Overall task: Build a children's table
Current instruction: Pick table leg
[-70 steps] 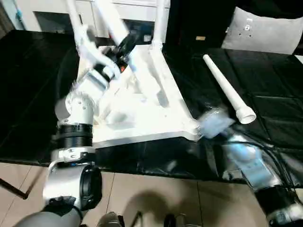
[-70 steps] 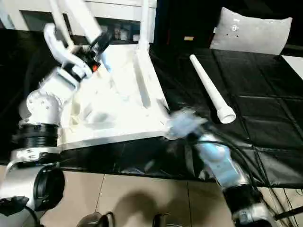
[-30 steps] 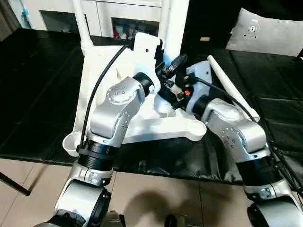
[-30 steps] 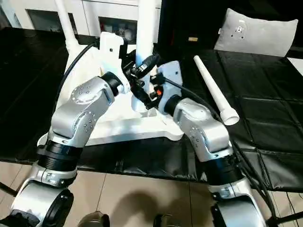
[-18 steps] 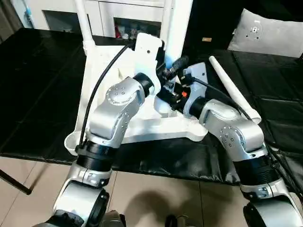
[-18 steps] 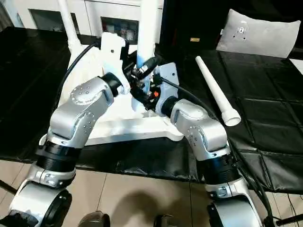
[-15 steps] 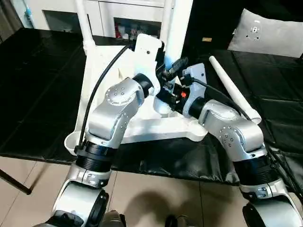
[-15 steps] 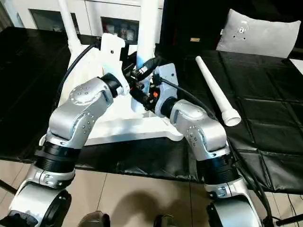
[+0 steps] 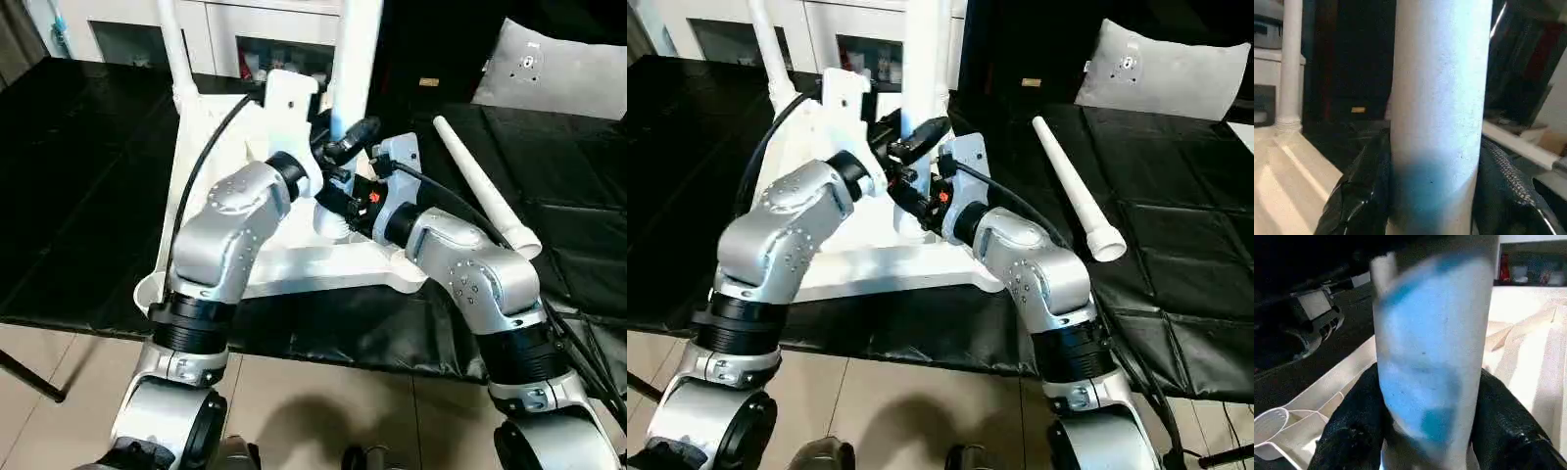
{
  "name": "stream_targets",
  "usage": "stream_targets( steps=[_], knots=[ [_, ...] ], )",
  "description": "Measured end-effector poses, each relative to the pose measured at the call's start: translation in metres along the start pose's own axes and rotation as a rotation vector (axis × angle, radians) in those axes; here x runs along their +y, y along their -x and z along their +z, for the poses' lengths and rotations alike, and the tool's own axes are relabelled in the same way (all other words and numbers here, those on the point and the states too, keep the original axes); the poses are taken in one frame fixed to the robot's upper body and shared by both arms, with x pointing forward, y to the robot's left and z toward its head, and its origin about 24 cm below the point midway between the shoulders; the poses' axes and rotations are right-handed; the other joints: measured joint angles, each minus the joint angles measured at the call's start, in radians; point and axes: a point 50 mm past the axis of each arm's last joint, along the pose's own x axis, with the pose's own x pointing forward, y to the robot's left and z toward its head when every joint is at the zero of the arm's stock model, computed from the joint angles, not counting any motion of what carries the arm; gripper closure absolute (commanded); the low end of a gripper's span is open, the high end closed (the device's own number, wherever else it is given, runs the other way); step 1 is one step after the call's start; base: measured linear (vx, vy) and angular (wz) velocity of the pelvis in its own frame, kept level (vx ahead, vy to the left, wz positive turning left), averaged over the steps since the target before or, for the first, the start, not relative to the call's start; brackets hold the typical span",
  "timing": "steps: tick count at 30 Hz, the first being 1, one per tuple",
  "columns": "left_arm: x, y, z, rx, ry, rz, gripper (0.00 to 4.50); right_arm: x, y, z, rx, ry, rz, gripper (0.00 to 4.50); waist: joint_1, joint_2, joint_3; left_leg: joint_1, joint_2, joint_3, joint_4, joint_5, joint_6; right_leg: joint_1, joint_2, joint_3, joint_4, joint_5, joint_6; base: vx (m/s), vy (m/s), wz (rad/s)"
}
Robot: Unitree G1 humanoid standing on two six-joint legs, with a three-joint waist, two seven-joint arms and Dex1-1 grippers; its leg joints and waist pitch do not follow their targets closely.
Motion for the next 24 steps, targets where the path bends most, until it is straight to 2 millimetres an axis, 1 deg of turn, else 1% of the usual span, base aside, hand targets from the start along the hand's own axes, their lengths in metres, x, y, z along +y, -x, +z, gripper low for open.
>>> stream_targets(
  steps=[4,8,12,15,17,22,24],
  knots=[
    [0.003,0.004,0.003,-0.01,0.067,-0.015,1.89,0.001,0.001,0.002,-0.007,0.013,0.016,2.59,0.0,0.0,0.0,0.0,0.0,0.0,0.0,0.0,0.0,0.0,0.0,0.0,0.0,0.0,0.0,0.0,0.0,0.0],
    [0.004,0.006,0.005,-0.009,0.084,-0.023,1.89,0.002,0.001,0.003,-0.008,0.018,0.017,2.59,0.0,0.0,0.0,0.0,0.0,0.0,0.0,0.0,0.0,0.0,0.0,0.0,0.0,0.0,0.0,0.0,0.0,0.0],
    [0.003,0.008,0.007,-0.008,0.047,-0.047,1.89,0.004,0.001,0.004,-0.014,0.027,0.029,2.59,0.0,0.0,0.0,0.0,0.0,0.0,0.0,0.0,0.0,0.0,0.0,0.0,0.0,0.0,0.0,0.0,0.0,0.0],
    [-0.001,0.006,0.007,0.019,-0.07,-0.074,1.89,0.002,0.0,0.002,-0.011,0.026,0.026,2.59,0.001,0.0,0.0,0.0,0.0,0.0,0.0,0.0,0.0,0.0,0.0,0.0,0.0,0.0,0.0,0.0,0.0,0.0],
    [-0.002,0.005,0.006,0.025,-0.109,-0.084,1.89,0.001,0.0,0.001,-0.012,0.03,0.021,2.59,0.0,0.0,0.0,0.0,0.0,0.0,0.0,0.0,0.0,0.0,0.0,0.0,-0.001,0.0,0.0,0.0,0.0,0.0],
    [0.0,0.007,0.005,0.023,-0.127,-0.123,1.89,0.002,0.001,-0.006,-0.05,0.034,0.025,2.59,0.0,0.0,0.0,0.0,0.0,0.0,-0.002,0.0,0.0,0.0,0.0,0.0,-0.001,0.0,0.0,0.0,0.0,0.0],
    [-0.001,0.011,-0.003,0.019,-0.102,-0.181,1.9,0.001,0.004,-0.016,-0.059,0.014,0.035,2.59,0.0,0.0,0.0,0.0,0.0,0.0,-0.003,0.0,0.0,0.0,0.0,0.0,-0.001,0.0,0.0,0.0,0.0,0.0]
  ],
)
